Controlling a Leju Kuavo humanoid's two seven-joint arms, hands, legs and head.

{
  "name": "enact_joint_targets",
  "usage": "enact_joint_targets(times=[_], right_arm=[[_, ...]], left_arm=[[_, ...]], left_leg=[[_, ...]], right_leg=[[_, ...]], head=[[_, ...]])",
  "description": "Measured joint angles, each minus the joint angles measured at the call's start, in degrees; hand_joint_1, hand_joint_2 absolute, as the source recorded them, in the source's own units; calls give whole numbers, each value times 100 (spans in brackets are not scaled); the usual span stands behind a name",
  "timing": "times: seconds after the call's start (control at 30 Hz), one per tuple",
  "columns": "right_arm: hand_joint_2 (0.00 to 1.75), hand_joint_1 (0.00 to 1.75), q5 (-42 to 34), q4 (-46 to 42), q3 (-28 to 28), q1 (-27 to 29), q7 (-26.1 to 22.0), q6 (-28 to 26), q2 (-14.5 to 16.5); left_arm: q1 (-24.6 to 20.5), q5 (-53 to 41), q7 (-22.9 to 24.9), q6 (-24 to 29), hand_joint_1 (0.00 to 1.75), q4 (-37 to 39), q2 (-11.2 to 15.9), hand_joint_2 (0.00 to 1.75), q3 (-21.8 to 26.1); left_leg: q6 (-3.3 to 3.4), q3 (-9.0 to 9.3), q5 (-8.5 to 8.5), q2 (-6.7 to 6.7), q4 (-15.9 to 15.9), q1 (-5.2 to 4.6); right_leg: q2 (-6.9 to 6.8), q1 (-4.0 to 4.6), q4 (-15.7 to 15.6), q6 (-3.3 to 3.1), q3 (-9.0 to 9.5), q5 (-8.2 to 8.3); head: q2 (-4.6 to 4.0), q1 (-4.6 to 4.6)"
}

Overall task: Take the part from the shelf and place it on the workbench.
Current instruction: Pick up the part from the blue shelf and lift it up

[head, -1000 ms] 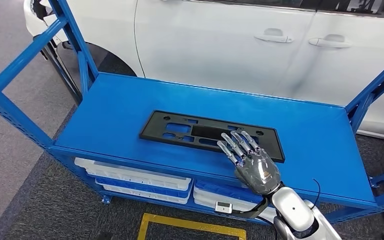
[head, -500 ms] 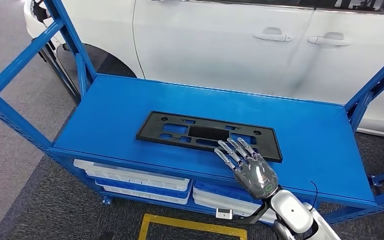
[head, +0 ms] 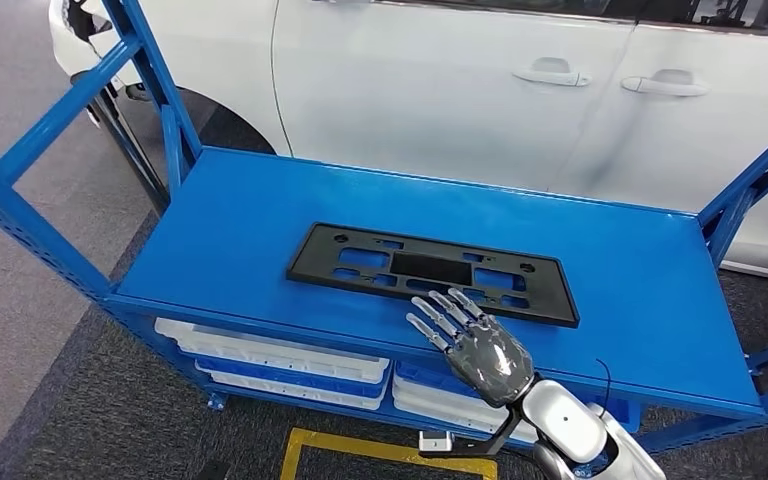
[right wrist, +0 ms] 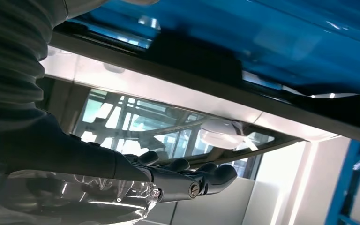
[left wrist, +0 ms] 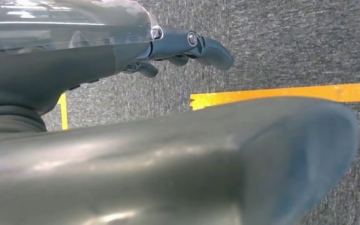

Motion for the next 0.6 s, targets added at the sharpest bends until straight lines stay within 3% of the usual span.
enact_joint_targets(times=[0.07, 0.13, 0.17, 0.2, 0.23, 0.3, 0.37, 0.5, 0.53, 0.6], right_arm=[[175, 0, -79, 173, 94, -168, -11, 2, 56], [175, 0, -167, 380, 188, -312, -45, -5, 129], [175, 0, -209, 490, 238, -364, -64, -15, 175], [175, 0, -248, 593, 284, -413, -80, -33, 223], [175, 0, -281, 694, 327, -470, -89, -60, 271], [175, 0, -325, 882, 398, -612, -85, -128, 371], [175, 0, -341, 1034, 450, -765, -56, -176, 462], [175, 0, -354, 1272, 525, -1066, -5, -187, 607], [175, 0, -358, 1317, 532, -1145, -5, -181, 635], [175, 0, -364, 1411, 548, -1281, -5, -163, 707]], left_arm=[[-16, -2, 1, -1, 0, 0, -2, 0, -19], [-20, -1, 2, 1, 0, 0, -2, 0, -35], [-20, 1, 2, 3, 0, 0, -2, 0, -43], [-20, 2, 2, 7, 0, 0, -2, 0, -49], [-21, 4, 2, 10, 0, 0, -2, 0, -54], [-25, 7, 1, 15, 0, 0, -7, 0, -63], [-34, 10, 0, 16, 0, 0, -16, 0, -72], [-39, 20, 0, 19, 0, 1, -23, 0, -75], [-40, 21, 0, 19, 0, 1, -25, 0, -77], [-42, 25, 0, 21, 0, 0, -25, 0, -78]], left_leg=[[54, 0, 27, 6, -23, 13], [71, -14, 30, 9, -21, 1], [74, -17, 30, 7, -19, -6], [75, -16, 30, 3, -16, -12], [74, -8, 29, -3, -14, -21], [69, 16, 22, -13, -15, -39], [40, 14, 16, -14, -14, -61], [-80, -6, -12, -6, -1, -54], [-110, -41, -83, -4, 90, -51], [-164, -304, -417, -2, 686, -36]], right_leg=[[-3, -15, 466, 47, -209, -283], [-3, -18, 1266, 73, -585, -642], [-3, -17, 1566, 76, -732, -724], [-3, -16, 1661, 67, -782, -695], [-2, -14, 1506, 45, -712, -551], [0, 7, 690, -39, -323, -141], [-3, 40, 64, -108, -38, 63], [-4, 47, -105, -176, 12, 104], [-9, 33, -140, -205, 28, 124], [-20, 22, -180, -244, 50, 142]], head=[[0, 1], [0, 1], [0, 0], [0, 0], [-1, 1], [-1, 1], [0, 1], [-1, 0], [-1, 0], [-1, 0]])
